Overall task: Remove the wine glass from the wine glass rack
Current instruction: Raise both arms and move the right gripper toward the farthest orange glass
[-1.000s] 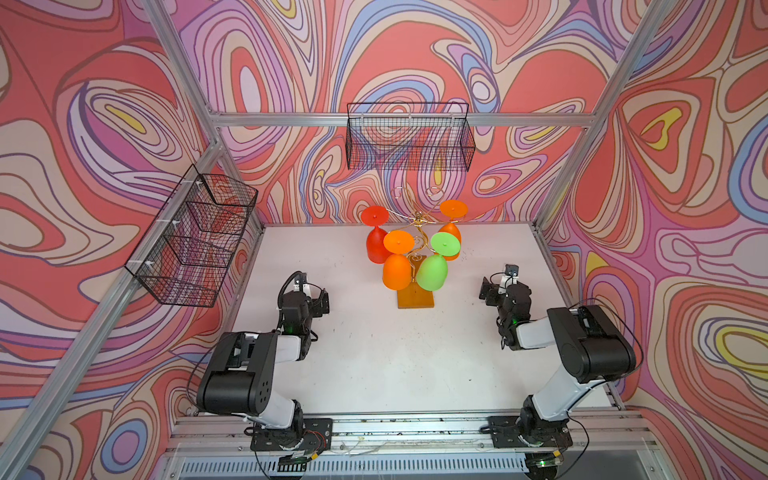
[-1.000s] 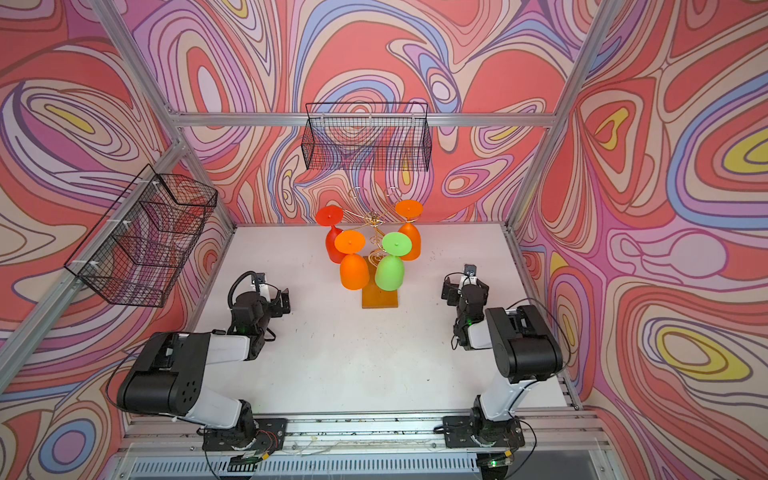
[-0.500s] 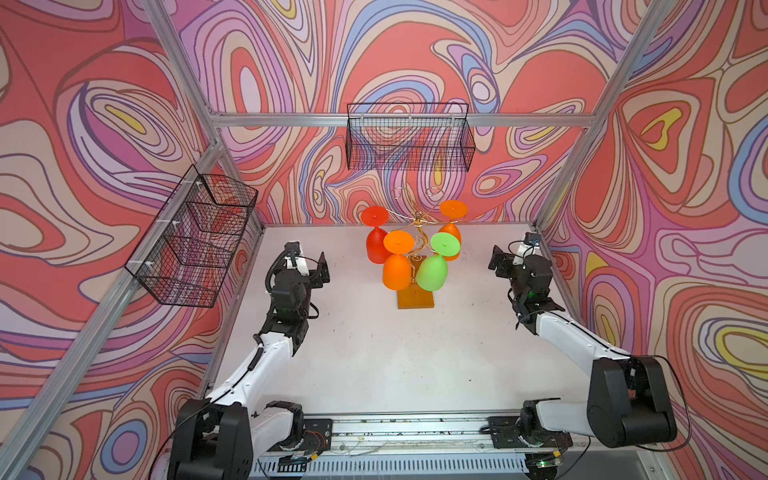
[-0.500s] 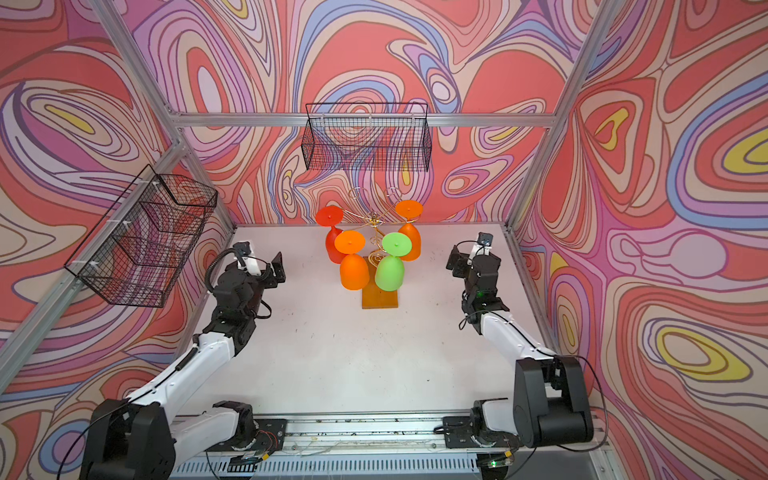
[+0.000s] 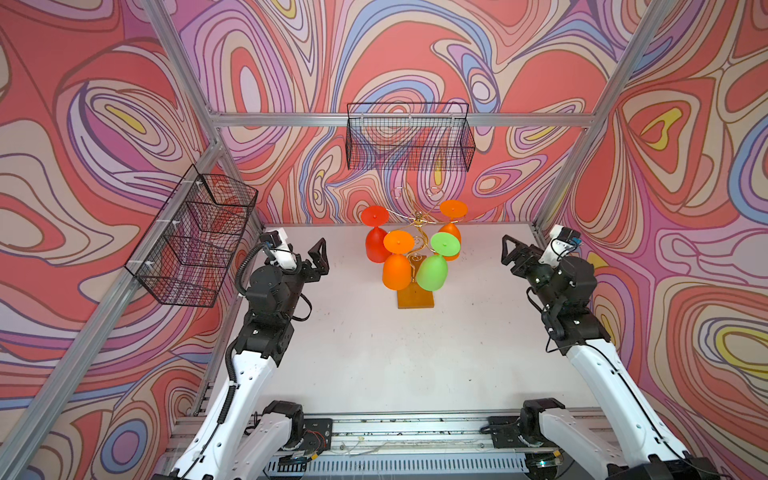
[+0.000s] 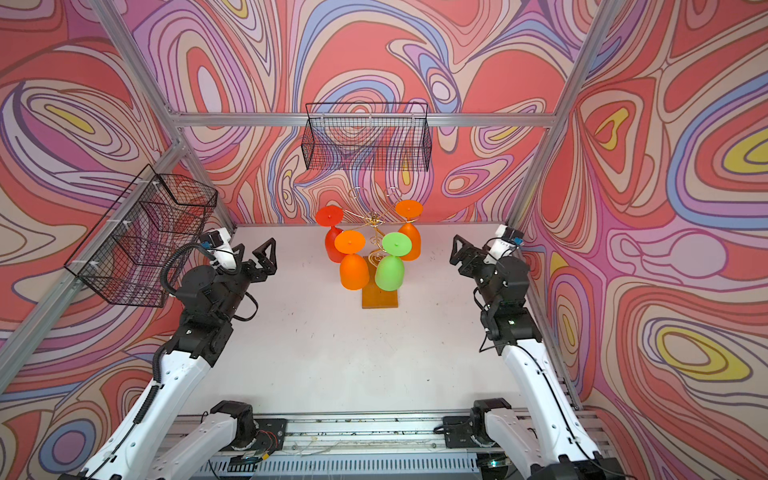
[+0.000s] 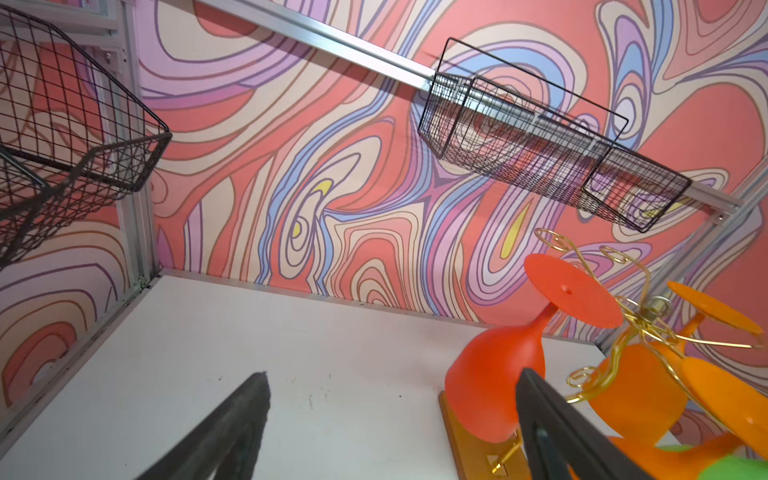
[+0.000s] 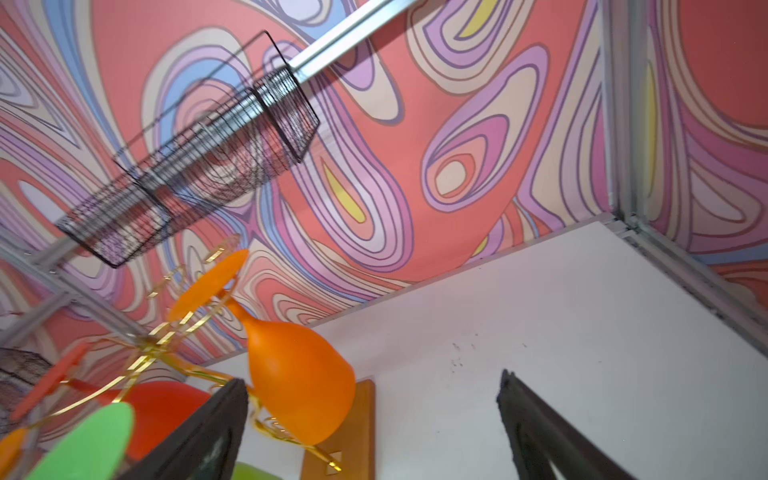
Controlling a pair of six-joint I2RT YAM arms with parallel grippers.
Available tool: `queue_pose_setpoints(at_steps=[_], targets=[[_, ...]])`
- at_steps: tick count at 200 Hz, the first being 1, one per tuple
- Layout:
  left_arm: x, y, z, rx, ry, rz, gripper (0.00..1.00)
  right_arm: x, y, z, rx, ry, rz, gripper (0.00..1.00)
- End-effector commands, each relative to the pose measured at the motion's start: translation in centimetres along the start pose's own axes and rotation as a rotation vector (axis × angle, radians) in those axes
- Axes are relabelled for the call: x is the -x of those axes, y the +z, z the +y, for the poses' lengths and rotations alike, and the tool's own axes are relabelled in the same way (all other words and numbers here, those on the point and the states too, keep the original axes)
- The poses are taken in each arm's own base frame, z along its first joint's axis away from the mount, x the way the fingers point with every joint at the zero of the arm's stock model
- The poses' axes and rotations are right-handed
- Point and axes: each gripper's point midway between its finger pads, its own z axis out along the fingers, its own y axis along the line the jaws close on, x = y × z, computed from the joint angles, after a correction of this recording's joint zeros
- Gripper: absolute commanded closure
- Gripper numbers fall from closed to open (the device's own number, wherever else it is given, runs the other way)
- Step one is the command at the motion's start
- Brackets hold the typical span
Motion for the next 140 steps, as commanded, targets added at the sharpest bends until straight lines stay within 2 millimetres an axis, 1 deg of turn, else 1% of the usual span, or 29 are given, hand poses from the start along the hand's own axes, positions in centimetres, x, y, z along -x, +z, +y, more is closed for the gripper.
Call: queue_pose_setpoints(at_steps=[1, 12, 32, 52, 64, 81, 101, 128, 140], targets=[[-1.4, -0.7, -0.7, -0.034, -0.024, 0.079, 0.09, 0.0, -1.4, 2.5, 0.096, 0.126, 0.079, 0.02], [-1.6, -0.7, -0.7, -0.037, -0.022, 0.085, 0.09, 0.8, -1.7, 3.8, 0.149, 0.139, 0.076, 0.04], [-1.9, -0.5, -0.9, -0.054, -0.03, 0.095, 0.09, 2.2, -1.3, 5.0, 0.168, 0.178, 0.086, 0.04], [-2.4, -0.1, -1.2, -0.073, -0.04, 0.111, 0.09, 2.7, 0.1, 6.4, 0.22, 0.22, 0.128, 0.04], [-2.6, 0.1, -1.3, -0.08, -0.042, 0.121, 0.09, 2.4, 1.6, 7.3, 0.262, 0.272, 0.187, 0.05], [-2.9, 0.2, -1.4, -0.086, -0.044, 0.129, 0.09, 1.9, 3.1, 8.3, 0.318, 0.33, 0.246, 0.07], [-2.9, 0.1, -1.5, -0.094, -0.045, 0.128, 0.09, 1.5, 4.5, 8.8, 0.361, 0.388, 0.28, 0.1], [-3.0, 0.0, -1.6, -0.099, -0.041, 0.133, 0.09, 0.9, 6.2, 8.5, 0.372, 0.444, 0.302, 0.18], [-2.9, -0.1, -1.6, -0.102, -0.038, 0.131, 0.09, 1.1, 6.7, 8.4, 0.387, 0.466, 0.294, 0.23]])
